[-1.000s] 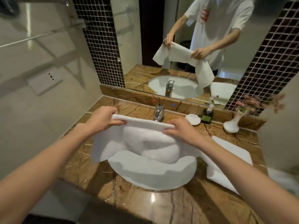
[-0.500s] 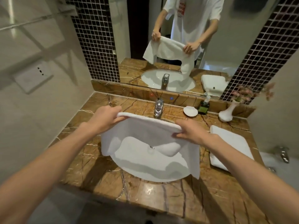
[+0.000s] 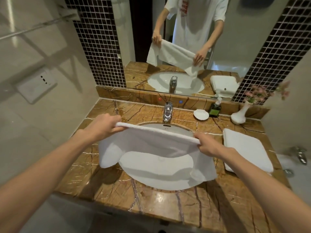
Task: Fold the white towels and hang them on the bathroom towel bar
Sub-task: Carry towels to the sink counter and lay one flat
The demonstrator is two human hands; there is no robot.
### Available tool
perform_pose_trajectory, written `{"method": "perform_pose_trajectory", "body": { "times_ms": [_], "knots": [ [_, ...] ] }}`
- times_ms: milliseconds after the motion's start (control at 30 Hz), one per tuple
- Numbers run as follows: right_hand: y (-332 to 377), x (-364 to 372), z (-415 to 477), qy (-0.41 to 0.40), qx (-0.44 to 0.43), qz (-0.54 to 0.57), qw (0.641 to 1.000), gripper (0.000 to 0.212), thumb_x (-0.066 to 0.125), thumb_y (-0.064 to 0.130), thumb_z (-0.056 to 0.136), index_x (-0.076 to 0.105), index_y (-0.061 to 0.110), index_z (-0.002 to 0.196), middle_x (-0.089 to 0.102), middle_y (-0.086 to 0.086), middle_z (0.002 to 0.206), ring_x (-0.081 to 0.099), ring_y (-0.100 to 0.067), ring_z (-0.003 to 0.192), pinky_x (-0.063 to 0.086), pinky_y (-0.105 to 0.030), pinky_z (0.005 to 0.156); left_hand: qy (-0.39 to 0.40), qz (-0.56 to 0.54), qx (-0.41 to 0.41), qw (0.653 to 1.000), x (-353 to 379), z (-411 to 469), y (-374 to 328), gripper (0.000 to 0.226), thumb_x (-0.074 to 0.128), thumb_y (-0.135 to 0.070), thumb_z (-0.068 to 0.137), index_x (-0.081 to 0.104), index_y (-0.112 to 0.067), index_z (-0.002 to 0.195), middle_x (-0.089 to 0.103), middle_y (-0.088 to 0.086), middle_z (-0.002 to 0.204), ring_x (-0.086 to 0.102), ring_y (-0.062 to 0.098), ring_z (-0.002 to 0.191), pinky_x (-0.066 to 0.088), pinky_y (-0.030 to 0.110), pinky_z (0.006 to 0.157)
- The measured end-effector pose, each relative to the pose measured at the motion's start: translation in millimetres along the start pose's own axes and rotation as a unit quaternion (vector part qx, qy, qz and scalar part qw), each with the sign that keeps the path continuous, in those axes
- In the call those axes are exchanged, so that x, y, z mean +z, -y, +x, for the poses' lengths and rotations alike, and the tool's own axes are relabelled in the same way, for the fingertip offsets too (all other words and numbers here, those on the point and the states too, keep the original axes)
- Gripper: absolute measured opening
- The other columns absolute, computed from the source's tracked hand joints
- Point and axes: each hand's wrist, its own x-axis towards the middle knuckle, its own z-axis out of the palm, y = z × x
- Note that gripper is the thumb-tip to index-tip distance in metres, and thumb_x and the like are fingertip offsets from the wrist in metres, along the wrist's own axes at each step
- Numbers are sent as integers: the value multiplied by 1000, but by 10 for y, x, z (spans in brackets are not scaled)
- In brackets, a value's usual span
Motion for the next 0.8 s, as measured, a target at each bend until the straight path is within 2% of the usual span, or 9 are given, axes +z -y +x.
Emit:
{"method": "perform_pose_trajectory", "body": {
  "times_ms": [133, 267, 367, 433, 533, 633, 733, 800],
  "knots": [
    [125, 48, -74, -2, 13, -40, 999, 25, 54, 0, 78, 60, 23, 79, 59, 2, 81, 56, -19, 79, 50, -34, 67, 47, 6, 25, 999, 118, 17, 195, 32, 64, -54, 79, 51, -26, 72, 45, -14, 56, 44, 5, 51, 24, 19, 45],
    [276, 121, -179, -18, 64, -45, 997, 24, 55, -1, 78, 64, 21, 77, 62, 0, 80, 57, -17, 77, 53, -38, 69, 105, 12, 62, 992, 278, 34, 383, 43, 71, -52, 75, 34, -32, 65, 44, -15, 59, 41, -2, 54, 24, 17, 47],
    [396, 198, -297, -51, 101, -59, 992, 22, 56, -3, 75, 65, 18, 77, 64, -1, 80, 59, -19, 78, 53, -39, 68, 138, 16, 91, 986, 404, 42, 503, 46, 73, -47, 75, 30, -33, 64, 44, -16, 62, 40, -5, 56, 23, 15, 48],
    [469, 258, -382, -90, 135, -77, 984, 20, 57, -2, 76, 62, 18, 73, 63, -2, 78, 61, -22, 78, 51, -36, 63, 161, 16, 98, 982, 451, 32, 575, 42, 74, -41, 75, 33, -33, 68, 47, -16, 67, 44, -3, 60, 28, 14, 50],
    [540, 376, -542, -128, 188, -116, 967, 21, 55, 0, 79, 67, 17, 83, 66, -6, 81, 63, -28, 82, 50, -35, 63, 179, 8, 89, 980, 509, -2, 690, 38, 77, -31, 74, 40, -29, 82, 49, -13, 76, 49, 6, 68, 31, 17, 52],
    [598, 482, -637, -132, 189, -180, 956, 21, 55, 1, 77, 66, 17, 85, 69, -7, 83, 64, -30, 84, 45, -33, 62, 179, 30, 91, 979, 597, -29, 730, 30, 73, -21, 76, 46, -27, 88, 53, -10, 79, 48, 8, 68, 27, 17, 48],
    [591, 509, -670, -124, 187, -213, 951, 16, 57, 3, 76, 63, 16, 82, 68, -7, 83, 63, -29, 84, 42, -33, 62, 163, 96, 99, 977, 656, -21, 747, 17, 63, -12, 83, 56, -24, 93, 61, -6, 88, 51, 10, 75, 27, 17, 50],
    [530, 504, -681, -121, 176, -230, 950, 16, 57, 1, 73, 59, 16, 78, 67, -7, 83, 61, -30, 82, 39, -34, 62, 149, 117, 81, 979, 696, -22, 805, 21, 53, -8, 86, 59, -25, 96, 63, -6, 91, 54, 10, 78, 29, 19, 52]
  ]
}}
